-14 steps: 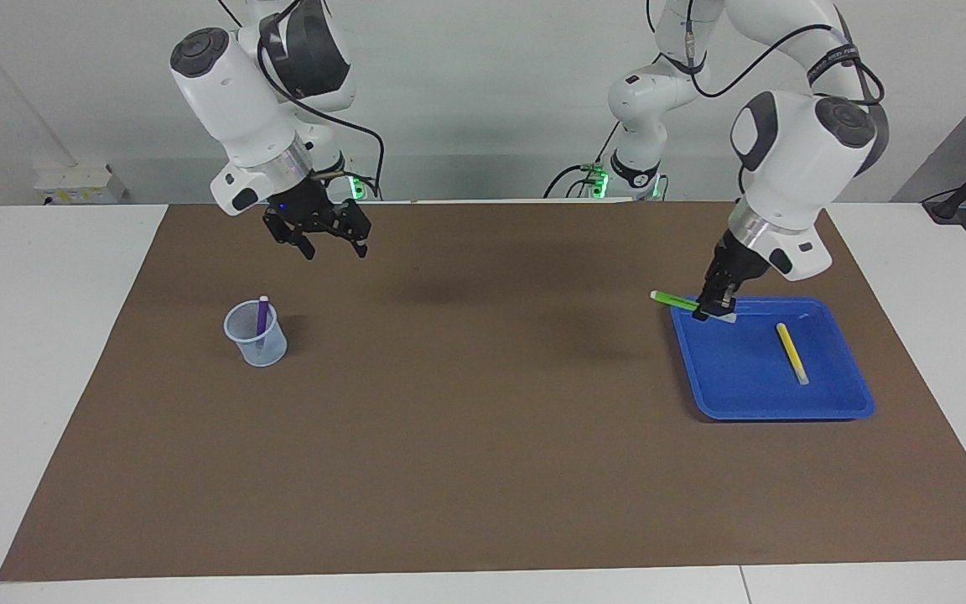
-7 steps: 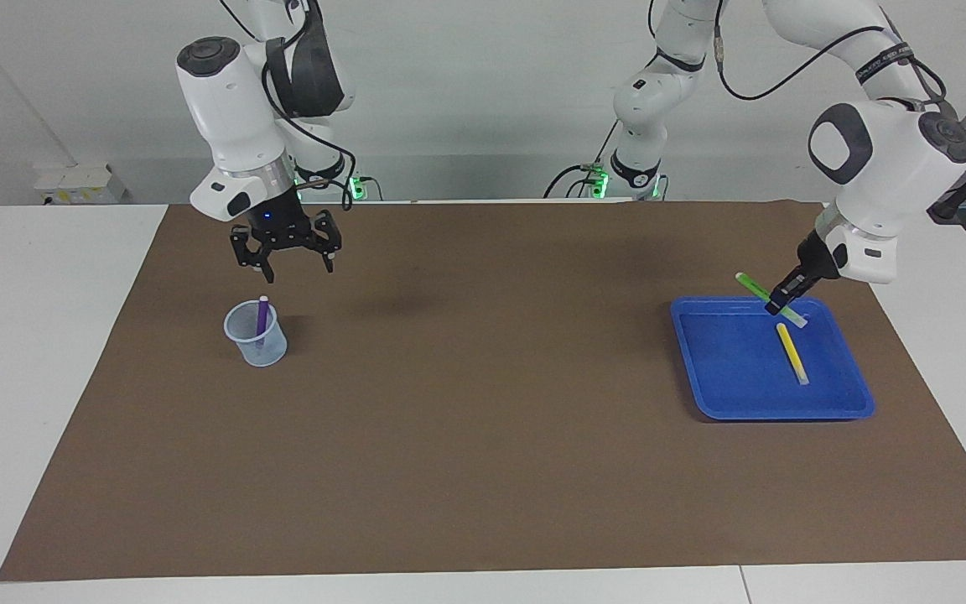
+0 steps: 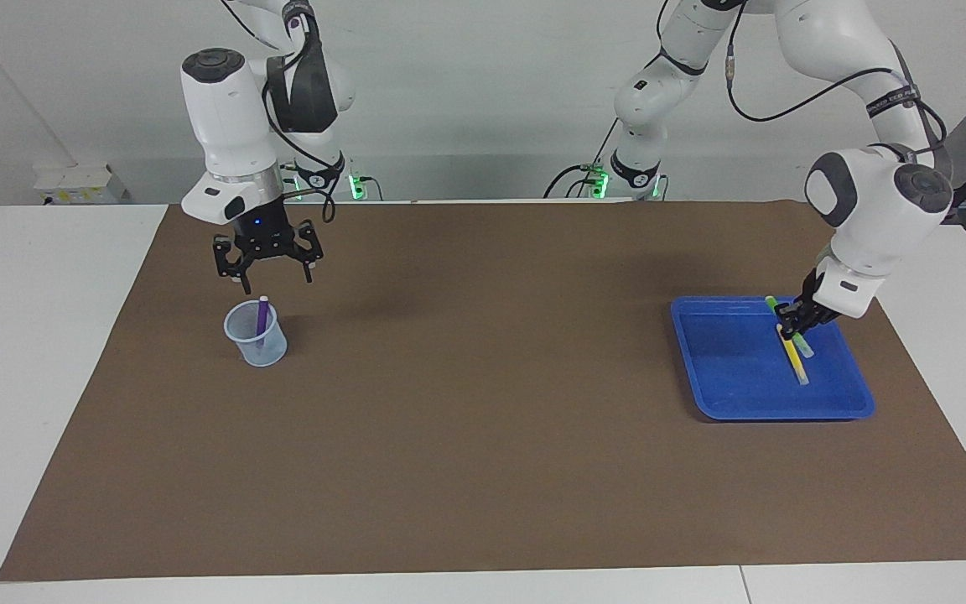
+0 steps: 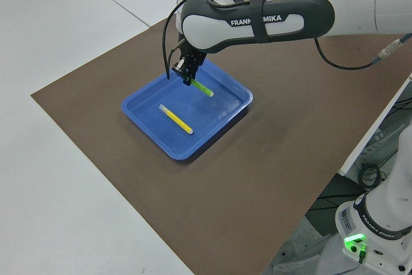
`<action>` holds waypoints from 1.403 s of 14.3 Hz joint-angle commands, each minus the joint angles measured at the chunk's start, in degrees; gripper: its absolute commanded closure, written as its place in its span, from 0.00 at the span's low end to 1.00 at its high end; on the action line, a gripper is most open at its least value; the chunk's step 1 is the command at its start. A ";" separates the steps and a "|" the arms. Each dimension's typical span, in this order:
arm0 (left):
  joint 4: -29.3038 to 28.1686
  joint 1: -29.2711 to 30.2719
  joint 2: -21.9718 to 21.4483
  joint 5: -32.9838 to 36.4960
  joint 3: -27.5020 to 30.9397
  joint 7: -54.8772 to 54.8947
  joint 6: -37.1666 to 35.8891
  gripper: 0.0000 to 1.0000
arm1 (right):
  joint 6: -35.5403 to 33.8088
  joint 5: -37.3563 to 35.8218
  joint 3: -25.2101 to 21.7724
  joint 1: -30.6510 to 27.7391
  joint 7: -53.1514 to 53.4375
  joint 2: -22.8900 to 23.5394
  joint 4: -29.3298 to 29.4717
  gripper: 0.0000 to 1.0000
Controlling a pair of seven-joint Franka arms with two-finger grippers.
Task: Right arm passes pens to left for tray arrangement
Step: 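Place the green pen in the blue tray with the left gripper, then open the left gripper over the tray while the right gripper enters the cup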
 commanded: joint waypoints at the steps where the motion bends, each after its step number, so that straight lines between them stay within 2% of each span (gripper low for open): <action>1: -0.37 -0.35 2.56 3.47 0.13 5.49 1.98 1.00 | 3.47 -0.95 0.44 -1.79 -2.59 -1.84 -3.66 0.02; 6: -4.93 0.71 2.74 3.48 0.13 5.15 8.39 1.00 | 9.00 -0.95 0.44 -2.76 -2.77 -0.96 -7.18 0.03; 13: -8.10 1.06 2.74 3.48 0.22 3.92 12.16 1.00 | 14.81 -2.71 0.44 -3.73 -2.77 1.32 -9.91 0.06; 16: -11.09 1.15 2.57 3.48 0.22 2.16 16.21 0.98 | 19.63 -3.06 0.44 -4.69 -3.55 1.85 -12.80 0.07; 17: -11.27 1.41 2.57 3.48 0.22 2.16 16.31 0.92 | 20.78 -3.06 0.44 -4.87 -3.56 1.94 -13.59 0.07; 18: -11.27 1.59 2.57 3.48 0.22 2.34 16.31 0.76 | 20.88 -3.06 0.44 -4.87 -3.56 2.03 -13.86 0.07; 20: -11.10 1.67 2.65 3.48 0.48 2.25 16.31 0.56 | 20.88 -3.06 0.44 -4.87 -3.56 2.03 -14.13 0.08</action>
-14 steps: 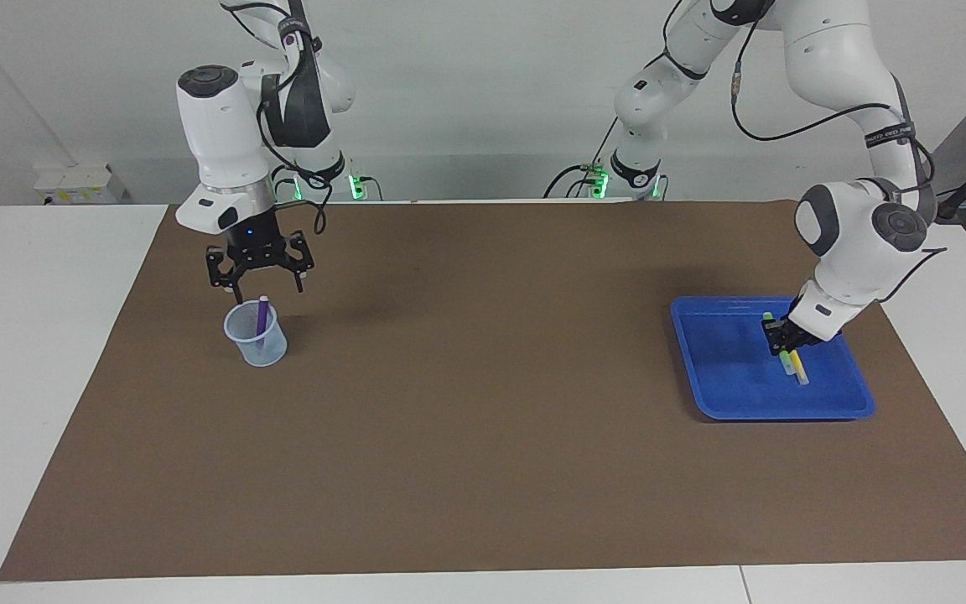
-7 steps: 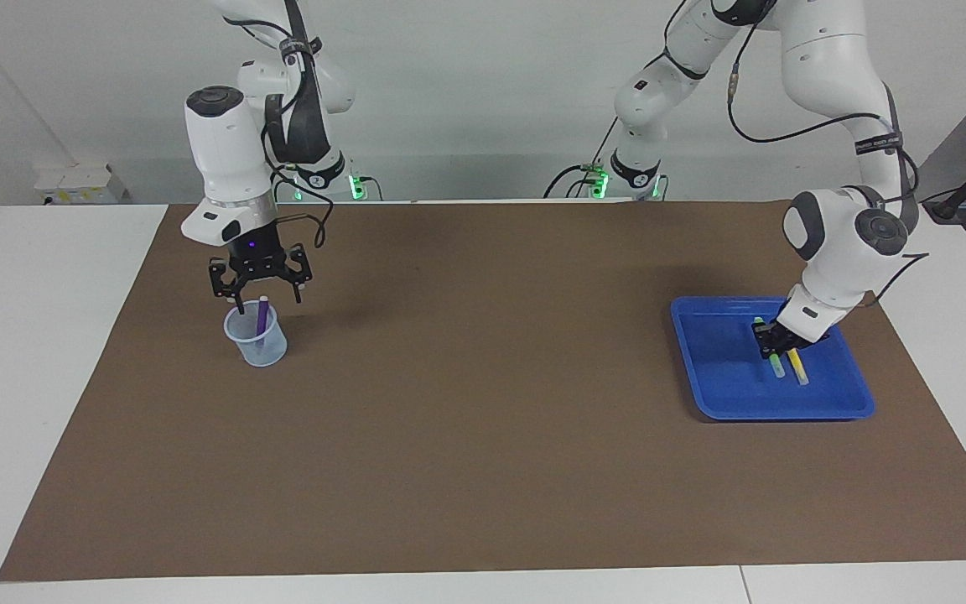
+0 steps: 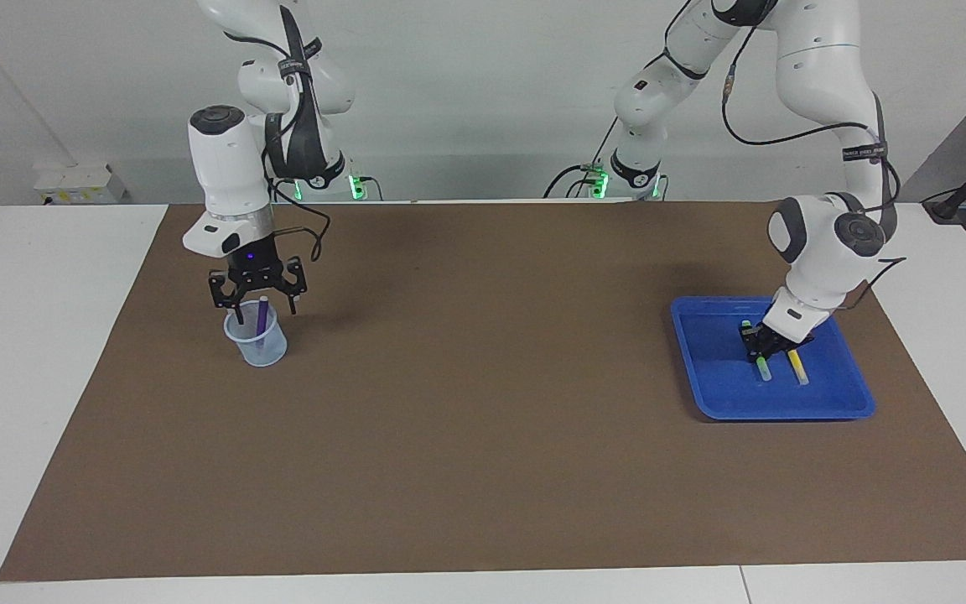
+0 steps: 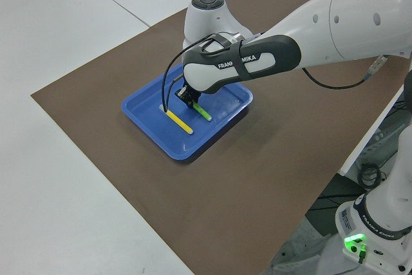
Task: Right arm passes pens to left for tray arrangement
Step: 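Open the left gripper over the tray while the right gripper enters the cup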
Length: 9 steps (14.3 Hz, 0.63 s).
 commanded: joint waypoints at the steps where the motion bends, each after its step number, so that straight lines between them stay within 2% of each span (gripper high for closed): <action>1: -1.36 0.97 -1.05 1.07 0.43 -1.04 1.61 0.41 | 1.31 -1.05 0.46 -0.99 -0.97 -0.58 -1.45 0.08; 4: 0.12 0.97 -0.96 1.07 0.53 -1.04 0.20 0.40 | -2.18 -1.05 0.46 -1.25 -2.19 -1.10 -1.71 0.09; 9: 9.52 -1.14 -1.31 0.37 0.26 -2.61 -14.45 0.43 | -8.42 -1.05 0.55 -1.87 -2.81 -1.46 -0.75 0.10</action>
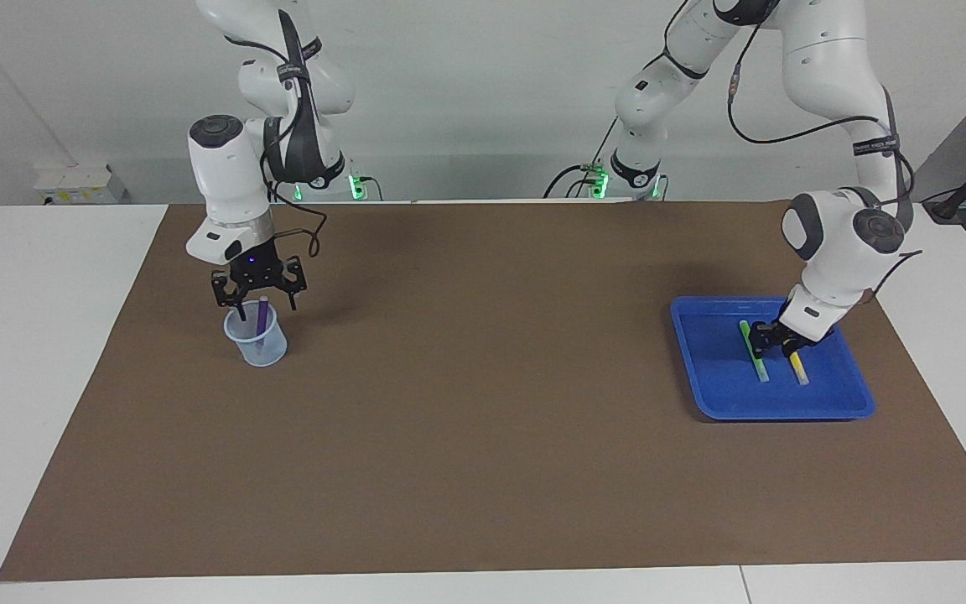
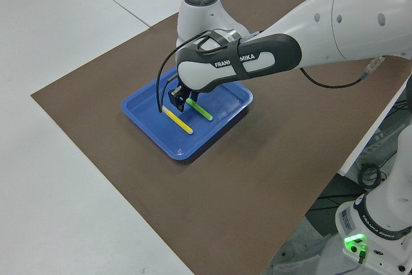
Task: Right arm passes pens to left for tray arrangement
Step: 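Open the left gripper over the tray while the right gripper enters the cup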
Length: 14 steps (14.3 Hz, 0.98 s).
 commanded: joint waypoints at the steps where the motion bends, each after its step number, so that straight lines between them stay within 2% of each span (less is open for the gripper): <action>1: 4.39 -2.29 -1.29 0.37 0.18 -3.92 -7.69 0.43 | -4.18 -1.04 0.55 -1.00 -1.07 -1.25 0.72 0.12; 3: 5.10 -3.26 -2.43 -1.72 0.00 -9.27 -10.42 0.41 | -5.68 -1.04 0.55 -1.00 -1.07 -0.82 2.13 0.16; 5: 5.80 -4.14 -4.36 -6.73 0.00 -14.38 -13.40 0.34 | -7.00 -1.04 0.55 -1.00 -1.07 -0.29 3.80 0.22; 6: 5.89 -4.75 -5.68 -8.40 0.00 -16.84 -15.24 0.25 | -7.61 -1.04 0.55 -1.00 -1.07 0.15 4.76 0.25; 7: 5.89 -5.28 -7.17 -9.72 0.00 -19.38 -16.92 0.11 | -7.79 -1.04 0.55 -1.08 -1.07 0.24 4.95 0.28; 9: 5.89 -6.60 -9.37 -11.75 0.00 -23.35 -19.82 0.00 | -7.80 -1.04 0.55 -1.08 -1.07 0.24 4.77 0.31; 14: 5.72 -12.48 -11.23 -15.53 -0.09 -35.20 -25.62 0.00 | -7.62 -1.04 0.55 -1.08 -1.07 0.33 4.16 0.29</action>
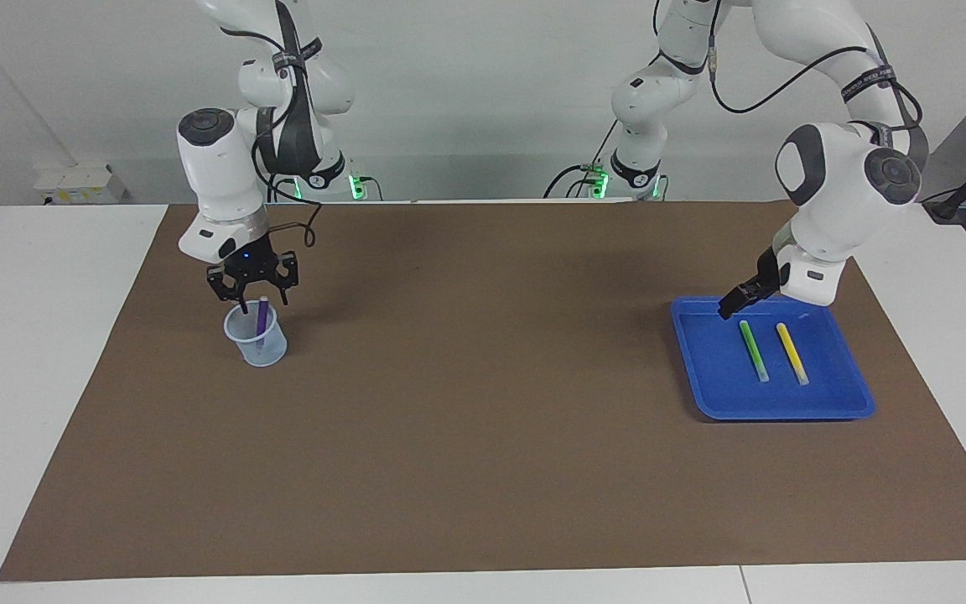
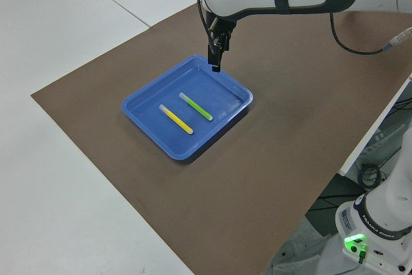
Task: Right arm passes pens to left for tray arrangement
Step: 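Open the left gripper over the tray while the right gripper enters the cup, then grasp the purple pen in the cup while the left gripper moves toward center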
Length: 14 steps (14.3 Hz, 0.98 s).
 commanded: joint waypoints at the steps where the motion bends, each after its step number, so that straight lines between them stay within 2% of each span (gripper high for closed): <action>1: -0.64 -4.19 -1.25 -3.45 0.79 -9.04 -3.56 0.00 | -0.52 -1.04 0.54 -1.08 -0.99 0.50 -0.03 0.29; 6: -0.82 -5.87 -3.79 -10.93 0.79 -20.57 -8.92 0.00 | -0.70 -1.13 0.54 -1.69 -2.22 0.67 -0.38 0.30; 10: -1.17 -6.13 -6.95 -16.11 0.70 -23.57 -9.64 0.00 | -0.96 -1.13 0.54 -1.79 -3.19 0.67 -0.90 0.39; 13: -1.09 -9.37 -8.02 -17.09 0.70 -28.22 -8.85 0.00 | -0.96 -1.21 0.54 -1.88 -4.16 0.67 -1.17 0.44; 14: -0.91 -10.34 -8.11 -17.35 0.70 -29.63 -8.85 0.00 | -1.14 -1.21 0.54 -1.88 -4.16 0.67 -1.17 0.50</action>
